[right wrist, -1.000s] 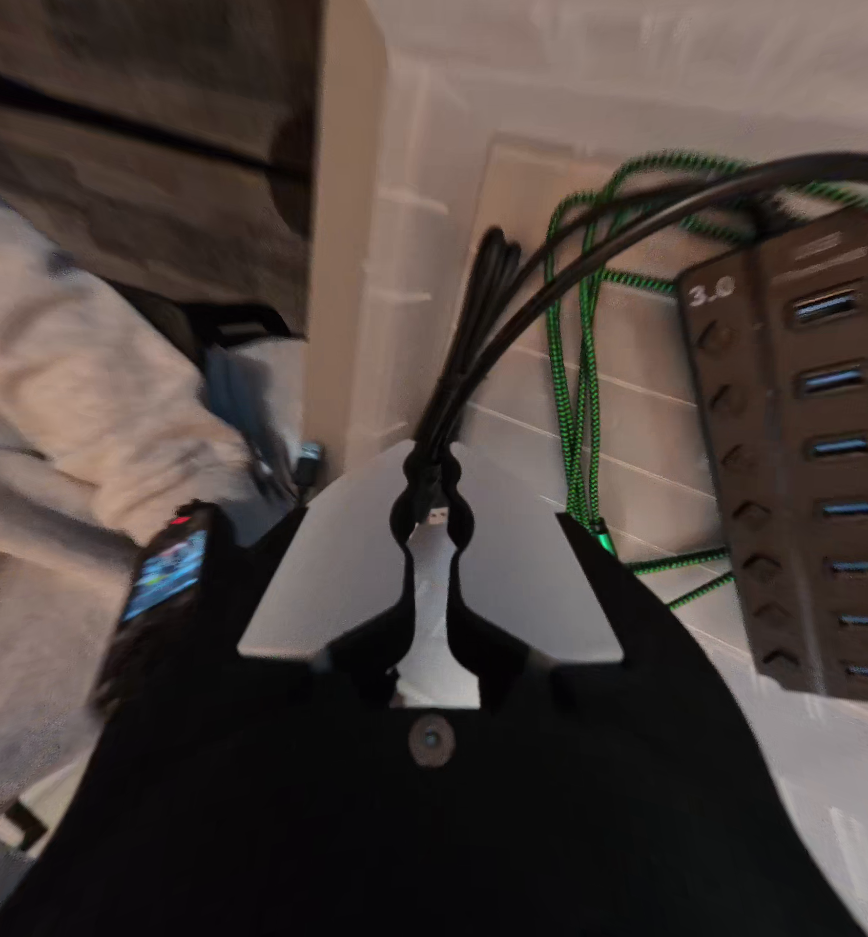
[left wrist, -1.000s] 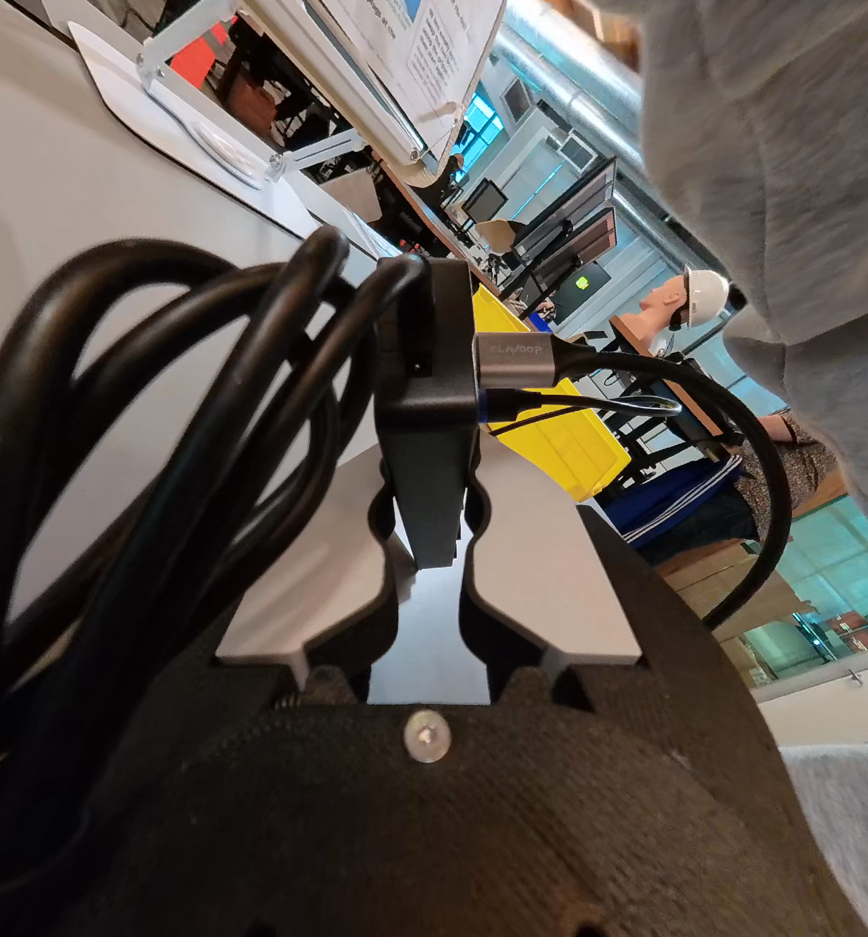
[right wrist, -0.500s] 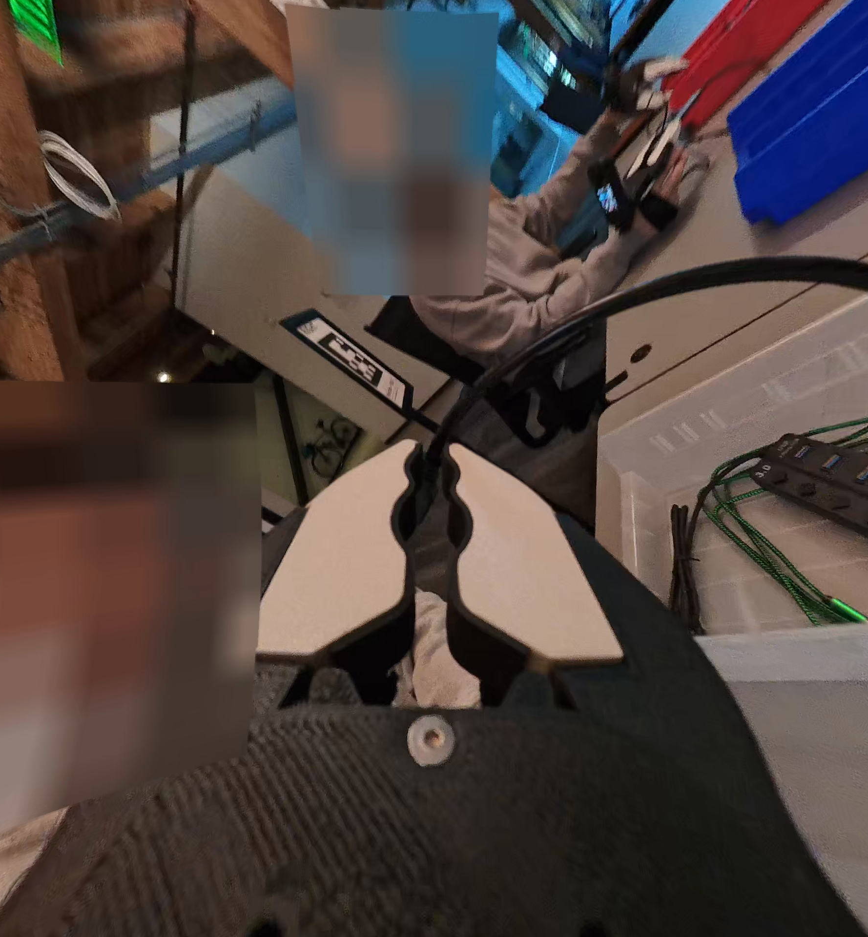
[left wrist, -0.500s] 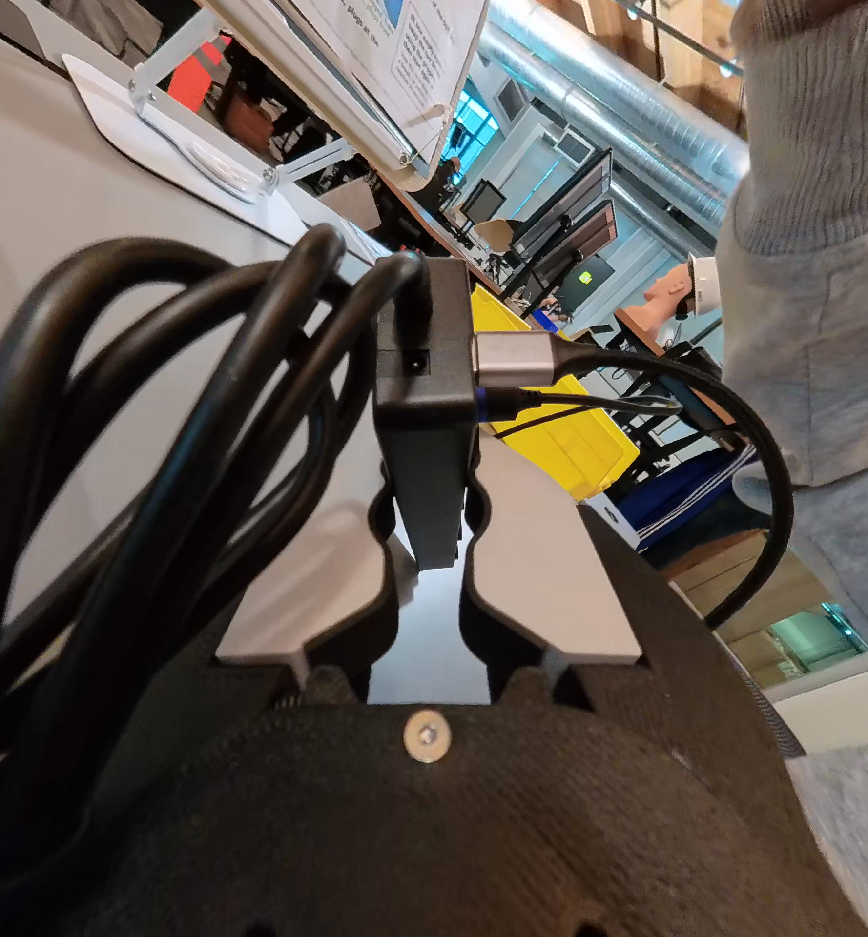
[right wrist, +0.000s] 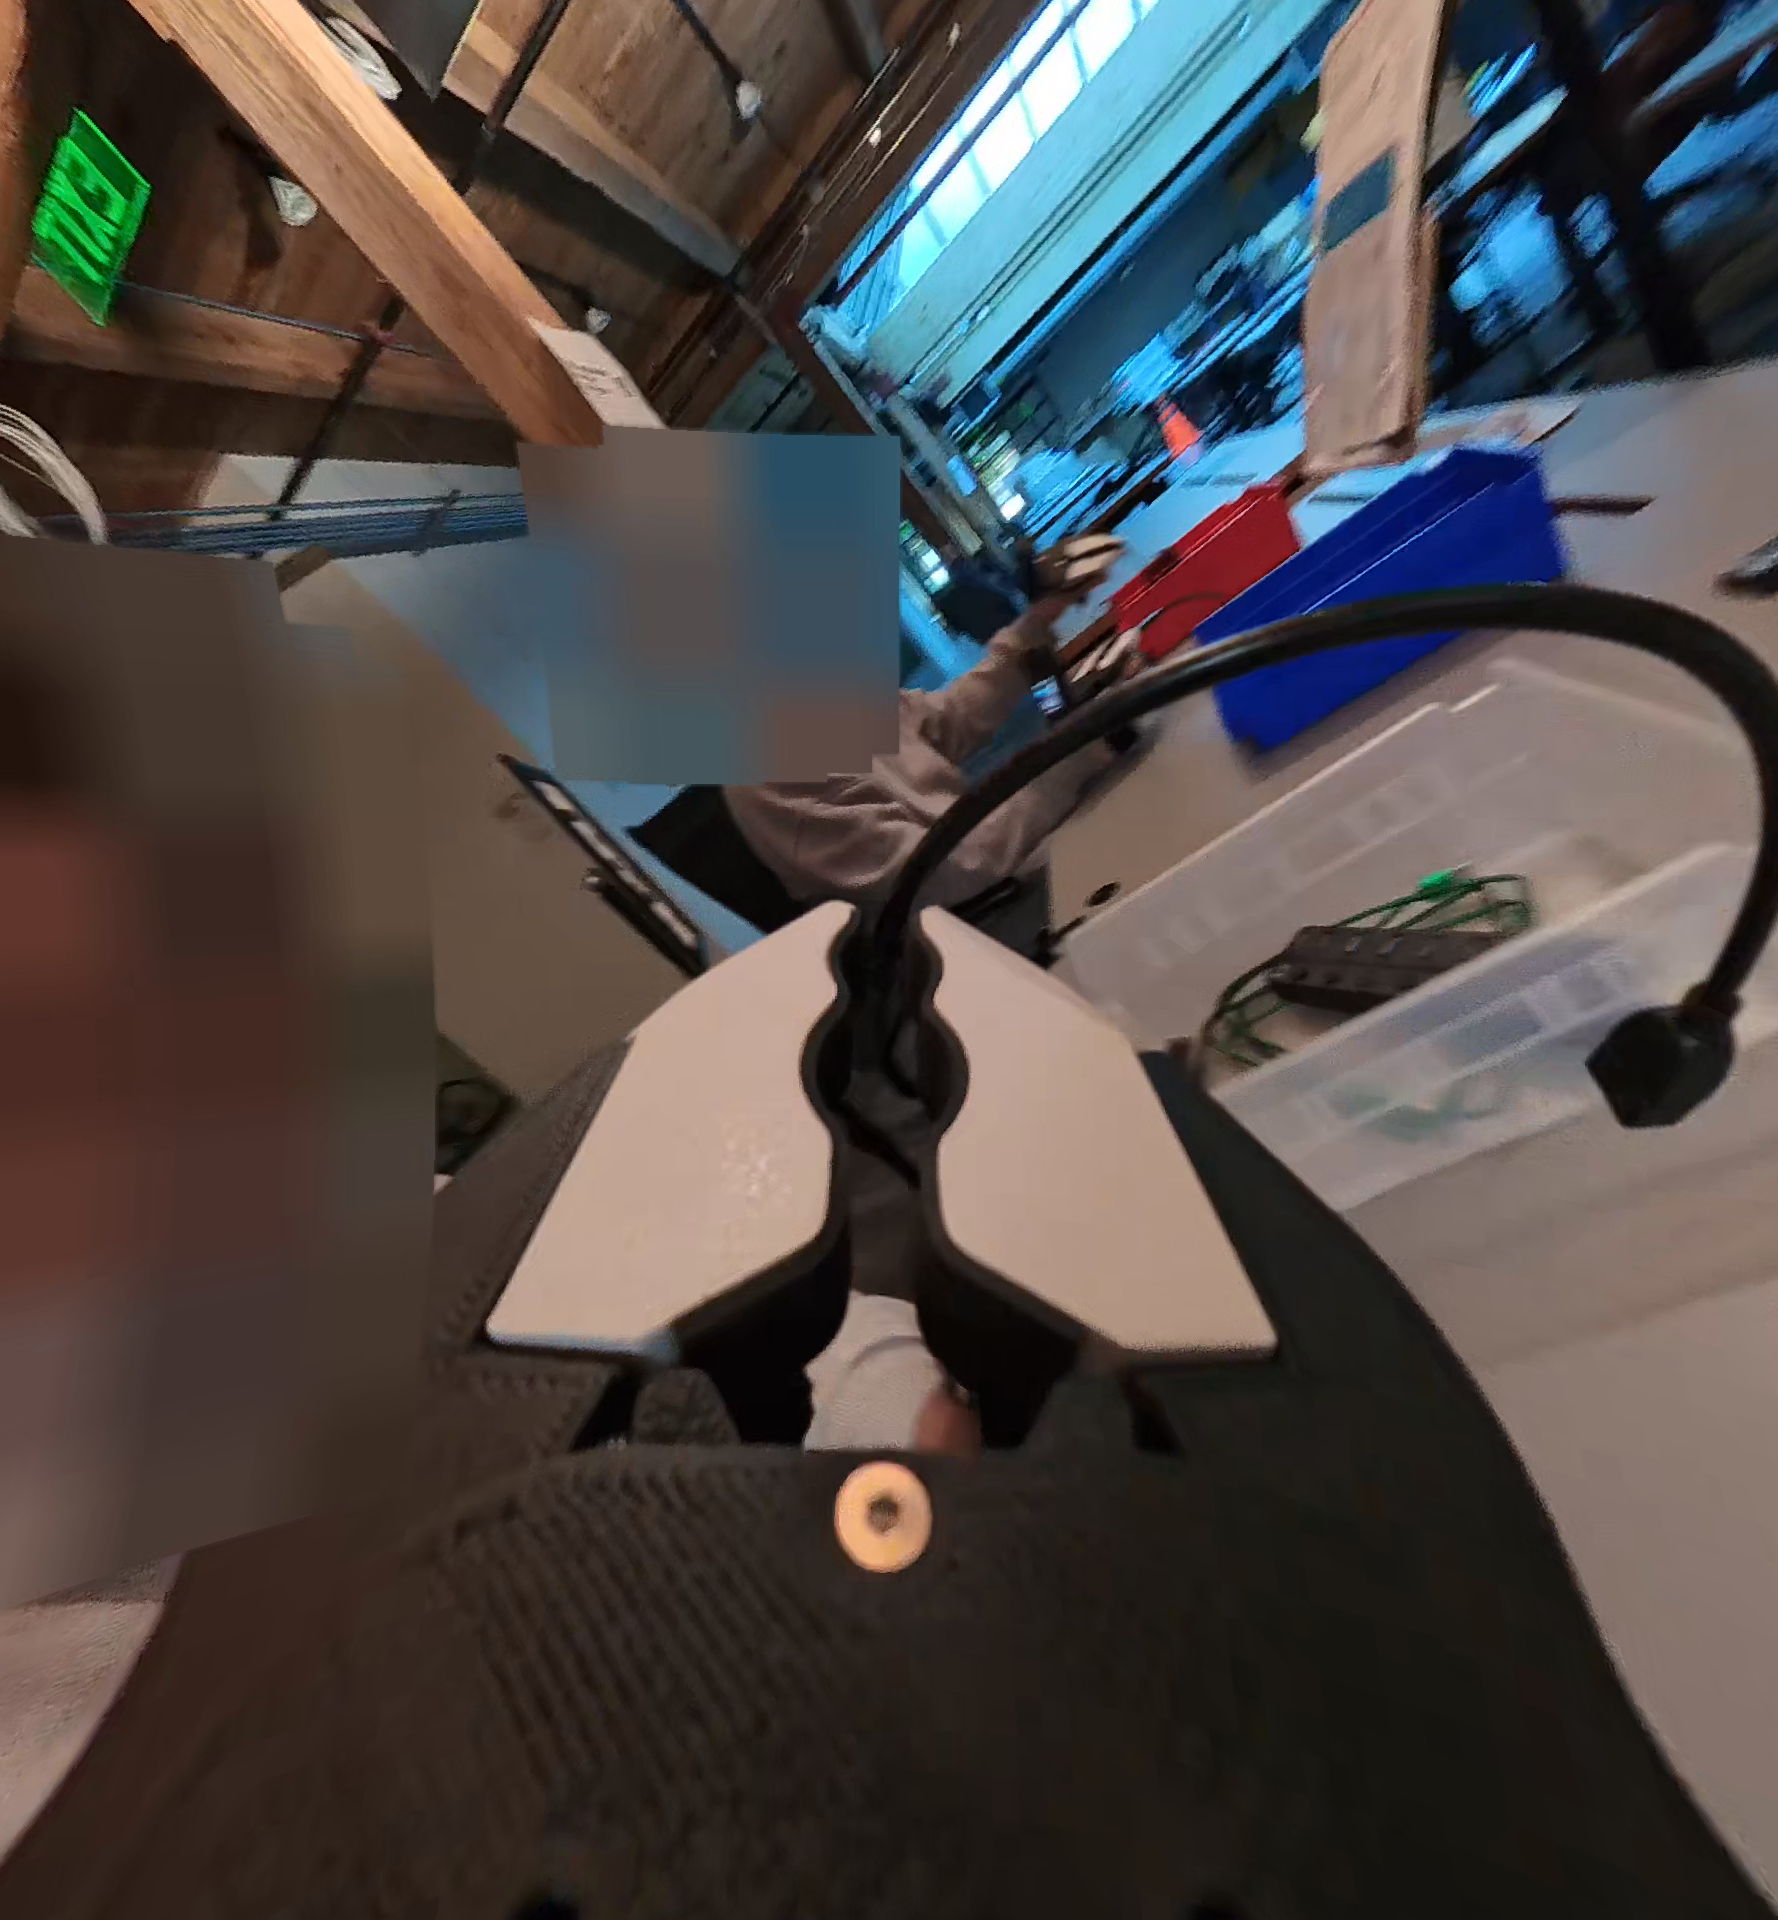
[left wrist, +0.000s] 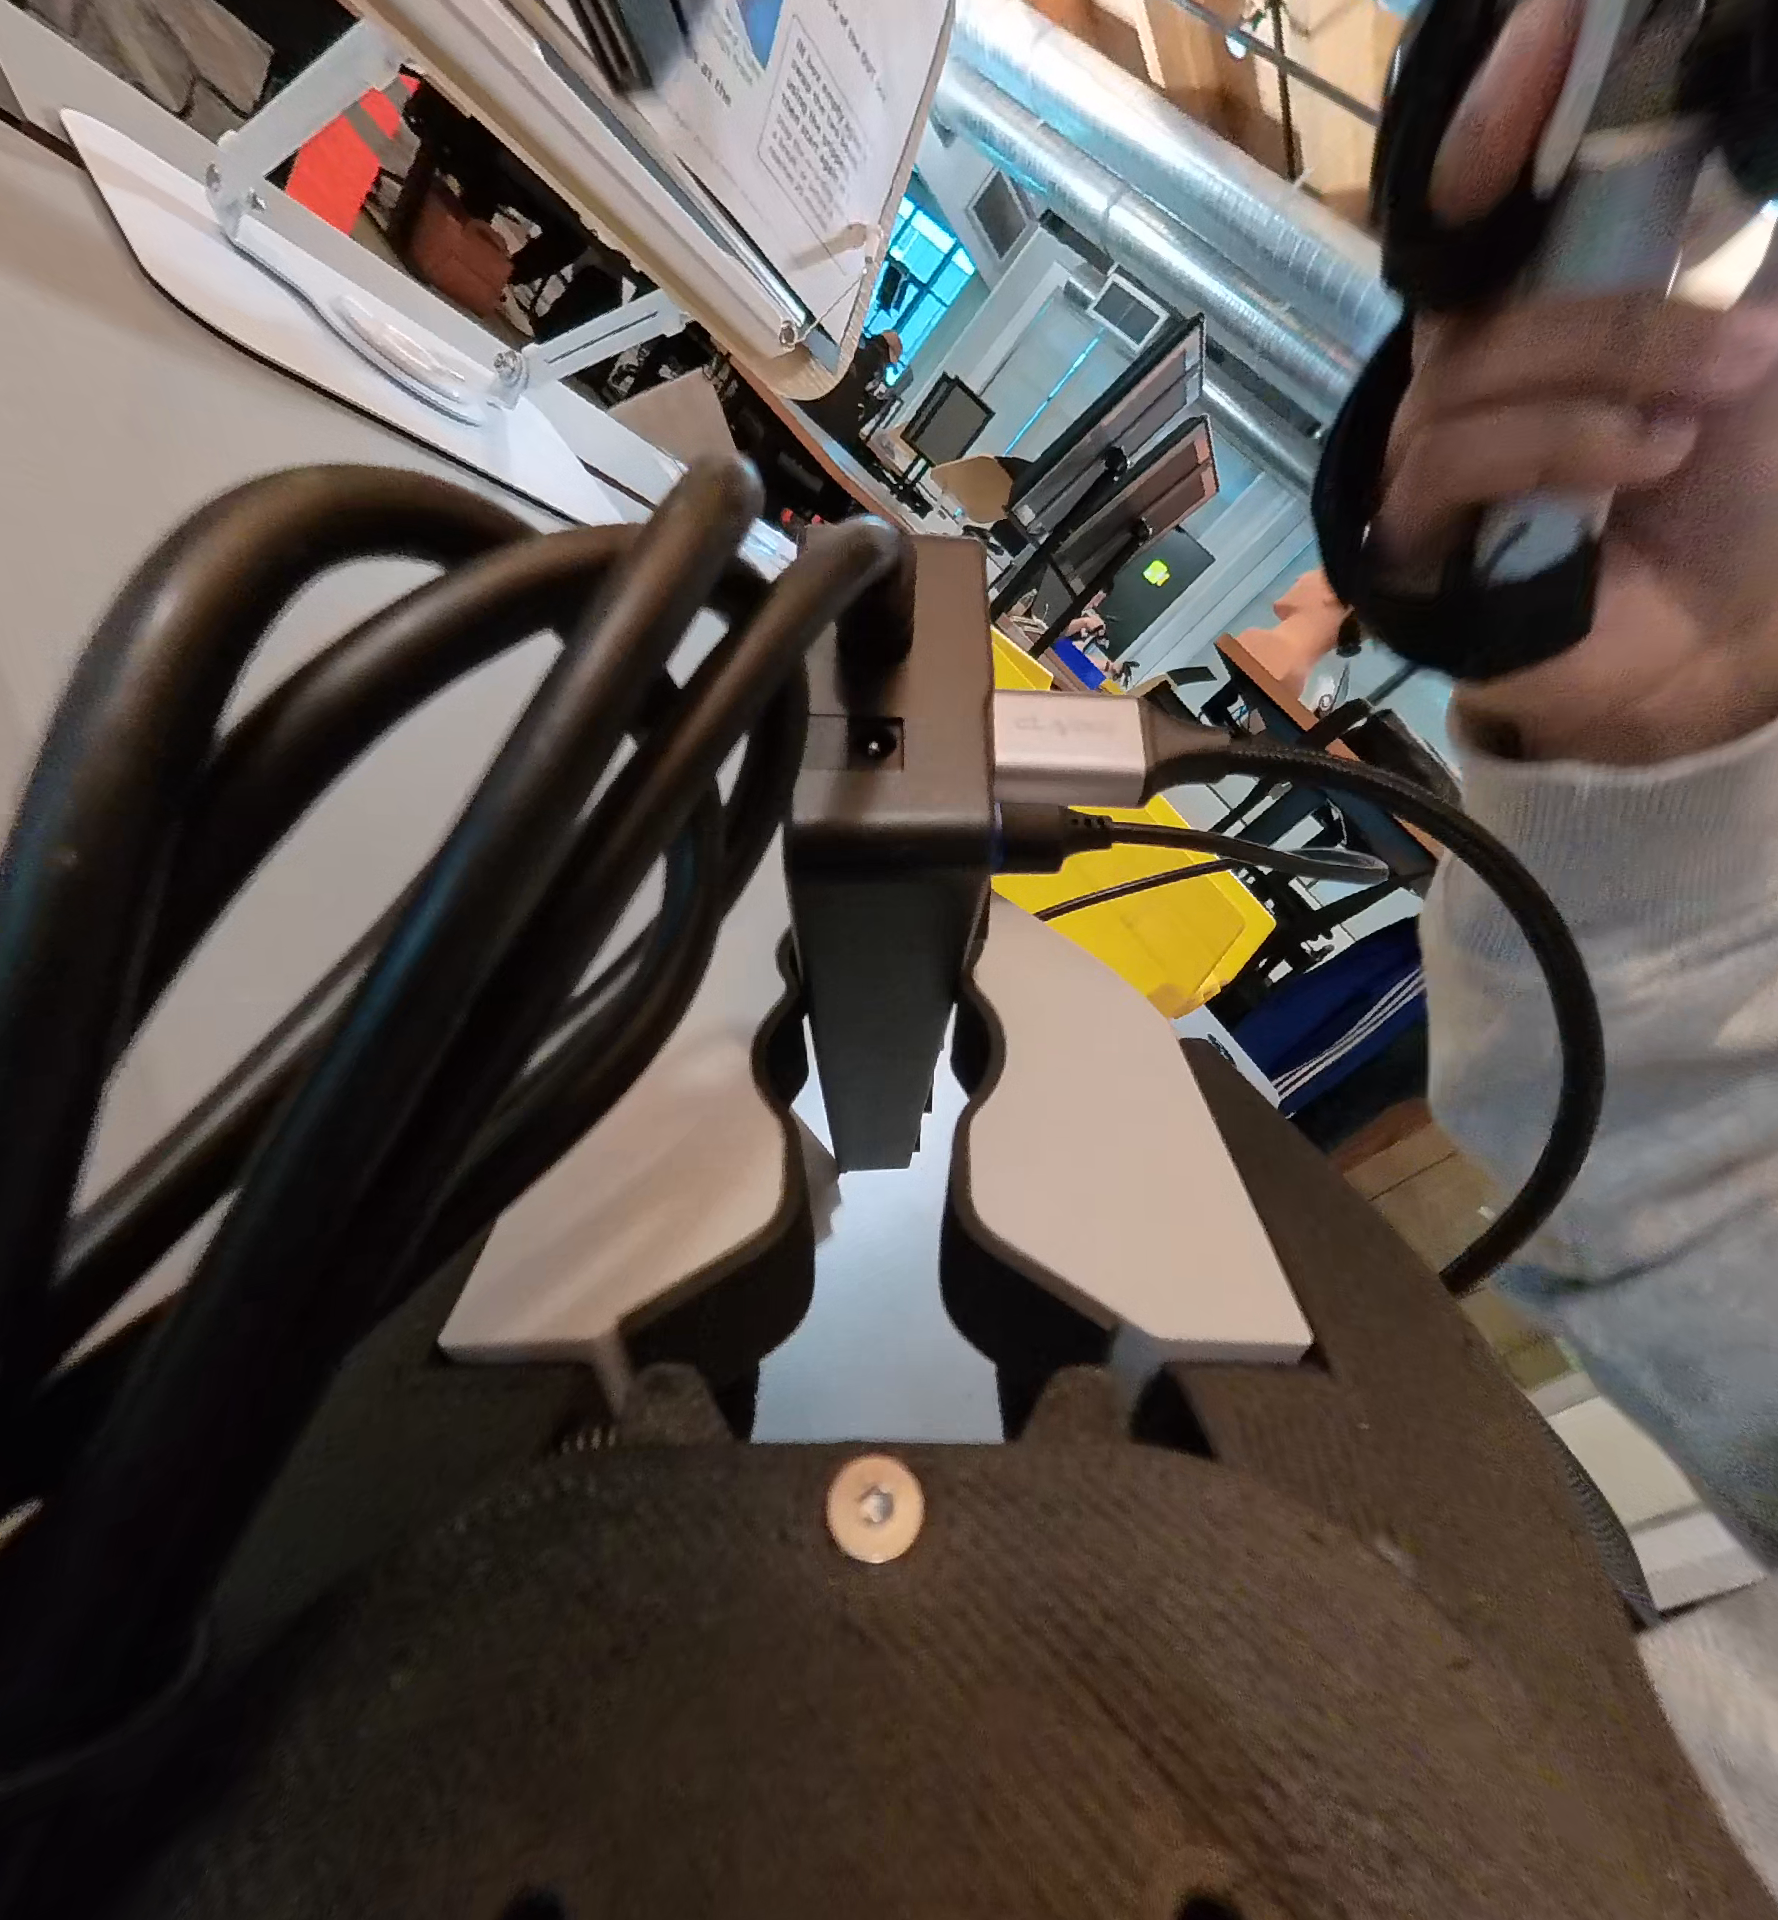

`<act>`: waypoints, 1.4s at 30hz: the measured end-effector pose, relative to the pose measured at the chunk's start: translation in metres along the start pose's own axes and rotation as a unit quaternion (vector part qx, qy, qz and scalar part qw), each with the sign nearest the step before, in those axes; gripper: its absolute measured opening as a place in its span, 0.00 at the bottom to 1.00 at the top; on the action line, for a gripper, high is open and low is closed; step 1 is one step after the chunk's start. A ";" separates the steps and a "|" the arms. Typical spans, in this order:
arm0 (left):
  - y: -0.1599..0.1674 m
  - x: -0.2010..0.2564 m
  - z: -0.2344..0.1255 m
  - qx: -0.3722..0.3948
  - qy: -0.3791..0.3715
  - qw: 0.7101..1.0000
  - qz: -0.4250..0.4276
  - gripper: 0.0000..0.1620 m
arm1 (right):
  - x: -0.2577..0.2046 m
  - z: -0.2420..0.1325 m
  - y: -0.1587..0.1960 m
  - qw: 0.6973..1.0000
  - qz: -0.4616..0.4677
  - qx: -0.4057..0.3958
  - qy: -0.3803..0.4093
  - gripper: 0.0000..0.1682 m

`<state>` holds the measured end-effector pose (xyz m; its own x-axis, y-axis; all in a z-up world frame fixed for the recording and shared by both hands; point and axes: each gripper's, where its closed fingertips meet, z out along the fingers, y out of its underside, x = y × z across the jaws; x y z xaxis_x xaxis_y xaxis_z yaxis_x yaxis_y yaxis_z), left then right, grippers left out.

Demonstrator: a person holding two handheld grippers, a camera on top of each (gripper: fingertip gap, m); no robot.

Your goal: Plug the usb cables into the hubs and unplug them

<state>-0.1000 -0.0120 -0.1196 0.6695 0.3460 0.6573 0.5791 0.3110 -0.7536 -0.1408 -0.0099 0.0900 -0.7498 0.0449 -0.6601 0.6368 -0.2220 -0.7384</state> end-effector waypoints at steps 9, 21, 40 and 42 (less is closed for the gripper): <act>-0.001 -0.007 0.000 -0.001 0.015 0.999 -0.052 0.16 | 0.038 -0.084 0.072 0.943 -0.256 0.040 0.209 0.04; 0.000 -0.012 0.002 -0.007 0.010 0.997 -0.075 0.15 | 0.055 -0.114 0.105 0.941 -0.240 0.086 0.222 0.05; -0.029 -0.018 -0.014 0.070 -0.066 0.994 0.048 0.16 | 0.132 -0.137 0.140 0.953 -0.005 0.035 0.299 0.04; -0.033 -0.017 -0.017 0.083 -0.072 0.992 0.055 0.16 | 0.142 -0.139 0.145 0.950 -0.003 0.015 0.311 0.04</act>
<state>-0.1231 -0.0433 -0.1063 0.6439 0.5061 0.5738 0.4135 0.4008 -0.8175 -0.1302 0.0997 -0.1299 -0.4963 0.6104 -0.6173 0.6207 -0.2477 -0.7439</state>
